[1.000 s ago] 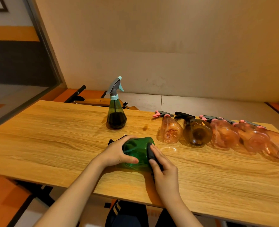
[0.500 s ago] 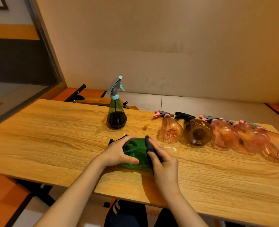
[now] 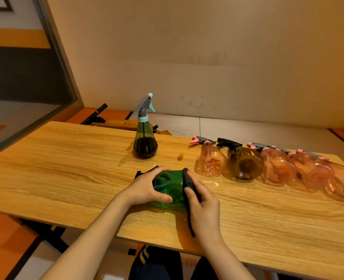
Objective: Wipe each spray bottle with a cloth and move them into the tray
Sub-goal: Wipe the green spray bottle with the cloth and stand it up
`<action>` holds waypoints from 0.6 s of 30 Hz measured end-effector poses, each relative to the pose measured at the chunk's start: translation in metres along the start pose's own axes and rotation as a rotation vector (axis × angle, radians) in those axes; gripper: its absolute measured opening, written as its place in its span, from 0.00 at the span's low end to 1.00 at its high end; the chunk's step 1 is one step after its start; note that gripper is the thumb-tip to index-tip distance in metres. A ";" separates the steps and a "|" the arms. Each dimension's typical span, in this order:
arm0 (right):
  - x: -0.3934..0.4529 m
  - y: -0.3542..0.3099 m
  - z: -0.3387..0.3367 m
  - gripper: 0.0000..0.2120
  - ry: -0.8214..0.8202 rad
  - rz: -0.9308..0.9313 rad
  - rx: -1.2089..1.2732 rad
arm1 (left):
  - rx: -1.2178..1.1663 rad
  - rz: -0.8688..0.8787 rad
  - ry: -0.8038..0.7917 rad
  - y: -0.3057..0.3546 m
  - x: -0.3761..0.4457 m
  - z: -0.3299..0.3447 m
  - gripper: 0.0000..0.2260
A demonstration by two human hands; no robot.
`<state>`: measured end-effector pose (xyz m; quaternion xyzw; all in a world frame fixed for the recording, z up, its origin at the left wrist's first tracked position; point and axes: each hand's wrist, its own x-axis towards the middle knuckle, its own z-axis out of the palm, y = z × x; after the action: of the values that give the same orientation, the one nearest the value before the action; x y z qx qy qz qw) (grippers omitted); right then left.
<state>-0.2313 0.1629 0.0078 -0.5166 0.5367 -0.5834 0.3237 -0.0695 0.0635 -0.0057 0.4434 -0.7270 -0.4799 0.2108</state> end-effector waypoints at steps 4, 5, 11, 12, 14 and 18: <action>-0.015 0.020 -0.005 0.21 0.051 0.109 0.051 | 0.003 0.006 -0.002 -0.001 0.001 0.000 0.35; -0.010 0.025 -0.006 0.20 0.086 0.175 0.103 | -0.001 0.002 -0.005 -0.002 0.002 -0.001 0.35; 0.023 0.011 -0.001 0.17 0.083 0.147 0.200 | -0.009 0.002 -0.019 -0.001 0.000 -0.001 0.36; 0.021 0.005 0.000 0.19 0.045 0.089 0.154 | -0.009 0.003 -0.016 0.000 0.000 0.000 0.35; 0.010 0.000 -0.001 0.22 -0.028 -0.019 0.056 | -0.005 0.012 -0.007 0.000 0.000 0.000 0.35; -0.016 0.025 -0.011 0.28 -0.105 -0.147 -0.207 | -0.004 0.021 0.005 -0.002 0.000 0.001 0.35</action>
<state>-0.2420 0.1758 -0.0192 -0.6149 0.5371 -0.5192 0.2526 -0.0695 0.0637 -0.0080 0.4365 -0.7301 -0.4781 0.2189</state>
